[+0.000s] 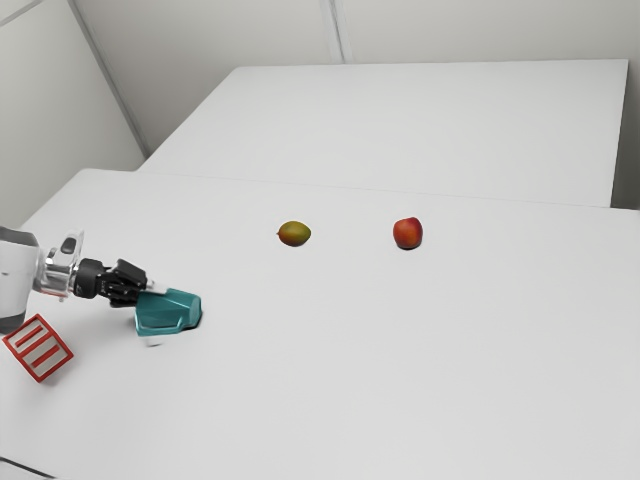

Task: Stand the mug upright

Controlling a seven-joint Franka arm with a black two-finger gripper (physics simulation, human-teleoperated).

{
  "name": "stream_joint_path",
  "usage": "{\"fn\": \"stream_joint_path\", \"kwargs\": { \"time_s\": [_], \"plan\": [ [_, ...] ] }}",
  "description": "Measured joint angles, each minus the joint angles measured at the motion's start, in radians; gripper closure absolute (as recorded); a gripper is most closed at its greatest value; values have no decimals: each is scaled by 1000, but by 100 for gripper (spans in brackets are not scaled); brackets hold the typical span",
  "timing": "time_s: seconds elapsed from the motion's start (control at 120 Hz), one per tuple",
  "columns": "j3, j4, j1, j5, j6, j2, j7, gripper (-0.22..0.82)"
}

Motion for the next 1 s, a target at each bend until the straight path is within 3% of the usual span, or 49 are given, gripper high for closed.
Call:
{"fn": "stream_joint_path", "kwargs": {
  "time_s": [0.25, 0.642, 1.0],
  "plan": [
    [-4, -1, -10, 1, -9, -18, 9, 74],
    [-2, -1, -113, 18, -7, -134, 3, 77],
    [3, 38, -250, 332, 14, -297, -124, 78]
  ]
}}
